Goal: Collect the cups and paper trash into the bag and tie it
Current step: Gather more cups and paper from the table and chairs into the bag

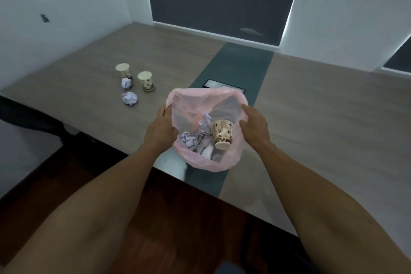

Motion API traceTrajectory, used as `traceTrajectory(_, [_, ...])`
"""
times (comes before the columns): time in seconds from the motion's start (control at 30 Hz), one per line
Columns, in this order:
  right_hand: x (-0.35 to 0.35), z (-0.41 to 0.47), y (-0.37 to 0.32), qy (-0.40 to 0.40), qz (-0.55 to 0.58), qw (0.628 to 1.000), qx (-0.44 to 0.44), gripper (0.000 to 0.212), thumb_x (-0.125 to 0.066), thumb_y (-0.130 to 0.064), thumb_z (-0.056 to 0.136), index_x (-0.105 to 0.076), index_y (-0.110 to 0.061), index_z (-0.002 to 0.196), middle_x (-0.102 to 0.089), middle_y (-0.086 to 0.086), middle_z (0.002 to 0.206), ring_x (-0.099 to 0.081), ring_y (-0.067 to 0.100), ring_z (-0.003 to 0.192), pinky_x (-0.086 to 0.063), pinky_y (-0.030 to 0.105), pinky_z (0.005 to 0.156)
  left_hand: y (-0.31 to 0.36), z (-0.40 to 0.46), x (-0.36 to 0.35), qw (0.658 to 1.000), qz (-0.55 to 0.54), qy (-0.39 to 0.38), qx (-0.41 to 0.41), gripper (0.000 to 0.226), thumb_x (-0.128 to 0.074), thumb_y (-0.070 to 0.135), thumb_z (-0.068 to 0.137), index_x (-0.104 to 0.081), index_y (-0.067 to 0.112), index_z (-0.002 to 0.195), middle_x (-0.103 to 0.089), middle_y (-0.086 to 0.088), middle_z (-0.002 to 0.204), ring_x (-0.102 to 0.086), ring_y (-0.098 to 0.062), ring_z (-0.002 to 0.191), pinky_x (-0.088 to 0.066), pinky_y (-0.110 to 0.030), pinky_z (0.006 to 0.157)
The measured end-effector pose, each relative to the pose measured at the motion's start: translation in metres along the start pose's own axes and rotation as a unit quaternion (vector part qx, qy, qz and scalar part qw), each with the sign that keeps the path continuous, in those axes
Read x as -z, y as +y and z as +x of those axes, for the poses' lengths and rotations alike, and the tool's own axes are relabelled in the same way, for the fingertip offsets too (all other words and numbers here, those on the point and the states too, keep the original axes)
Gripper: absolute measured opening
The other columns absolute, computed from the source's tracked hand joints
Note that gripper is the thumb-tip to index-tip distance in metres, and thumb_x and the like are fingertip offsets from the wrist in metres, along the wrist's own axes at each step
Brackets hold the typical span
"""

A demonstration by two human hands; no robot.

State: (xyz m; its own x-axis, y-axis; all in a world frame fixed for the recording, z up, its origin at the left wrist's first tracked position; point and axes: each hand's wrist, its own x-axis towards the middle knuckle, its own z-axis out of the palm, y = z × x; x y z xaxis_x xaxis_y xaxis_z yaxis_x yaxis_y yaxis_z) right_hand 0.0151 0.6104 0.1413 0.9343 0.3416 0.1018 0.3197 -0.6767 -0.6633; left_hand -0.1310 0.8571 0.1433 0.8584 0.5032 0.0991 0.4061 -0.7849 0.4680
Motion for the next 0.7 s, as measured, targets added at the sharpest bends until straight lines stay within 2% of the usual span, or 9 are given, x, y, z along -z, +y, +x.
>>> traceTrajectory(0.17, [-0.047, 0.030, -0.056, -0.013, 0.042, 0.998, 0.039, 0.048, -0.046, -0.003, 0.102, -0.050, -0.016, 0.148, -0.054, 0.010, 0.148, -0.053, 0.031, 0.131, -0.041, 0.037, 0.106, -0.062, 0.033, 0.021, 1.000, 0.019, 0.006, 0.023, 0.088, -0.061, 0.009, 0.086, -0.016, 0.016, 0.161, -0.024, -0.010, 0.161, -0.054, -0.041, 0.120, -0.048, -0.046, 0.086])
traceTrajectory(0.33, [-0.094, 0.086, -0.079, -0.034, 0.089, 0.993, 0.073, 0.045, -0.043, -0.011, 0.104, -0.053, -0.027, 0.146, -0.060, 0.005, 0.138, -0.058, 0.020, 0.112, -0.042, 0.030, 0.089, -0.104, 0.079, 0.034, 0.998, 0.041, 0.006, 0.050, 0.087, -0.060, 0.009, 0.087, -0.015, 0.017, 0.161, -0.021, -0.007, 0.164, -0.052, -0.036, 0.125, -0.048, -0.044, 0.087])
traceTrajectory(0.43, [-0.113, 0.126, -0.091, -0.033, 0.103, 0.992, 0.071, 0.044, -0.040, -0.011, 0.105, -0.054, -0.027, 0.145, -0.059, 0.000, 0.135, -0.048, 0.010, 0.108, -0.037, 0.025, 0.089, -0.121, 0.122, 0.040, 0.997, 0.046, -0.003, 0.059, 0.087, -0.060, 0.010, 0.088, -0.014, 0.019, 0.161, -0.025, -0.008, 0.162, -0.051, -0.038, 0.126, -0.049, -0.046, 0.088])
traceTrajectory(0.53, [-0.121, 0.167, -0.099, -0.032, 0.108, 0.992, 0.051, 0.044, -0.036, -0.011, 0.107, -0.052, -0.025, 0.146, -0.055, -0.002, 0.137, -0.044, 0.009, 0.111, -0.035, 0.024, 0.093, -0.130, 0.168, 0.041, 0.998, 0.039, -0.004, 0.047, 0.087, -0.060, 0.010, 0.088, -0.015, 0.022, 0.161, -0.032, -0.007, 0.158, -0.052, -0.035, 0.125, -0.050, -0.046, 0.089])
traceTrajectory(0.6, [-0.126, 0.193, -0.101, -0.030, 0.092, 0.995, 0.037, 0.047, -0.035, -0.007, 0.106, -0.051, -0.026, 0.147, -0.054, -0.002, 0.138, -0.049, 0.013, 0.114, -0.036, 0.023, 0.092, -0.133, 0.197, 0.038, 0.999, 0.034, 0.001, 0.039, 0.086, -0.060, 0.010, 0.088, -0.016, 0.023, 0.160, -0.031, -0.004, 0.159, -0.054, -0.034, 0.123, -0.050, -0.045, 0.088])
traceTrajectory(0.7, [-0.134, 0.223, -0.100, -0.023, 0.045, 0.998, 0.027, 0.058, -0.040, 0.001, 0.099, -0.047, -0.028, 0.149, -0.052, 0.005, 0.148, -0.054, 0.030, 0.125, -0.044, 0.038, 0.099, -0.137, 0.231, 0.028, 0.999, 0.025, -0.003, 0.024, 0.087, -0.060, 0.009, 0.088, -0.015, 0.020, 0.161, -0.025, -0.005, 0.162, -0.054, -0.037, 0.122, -0.049, -0.044, 0.087])
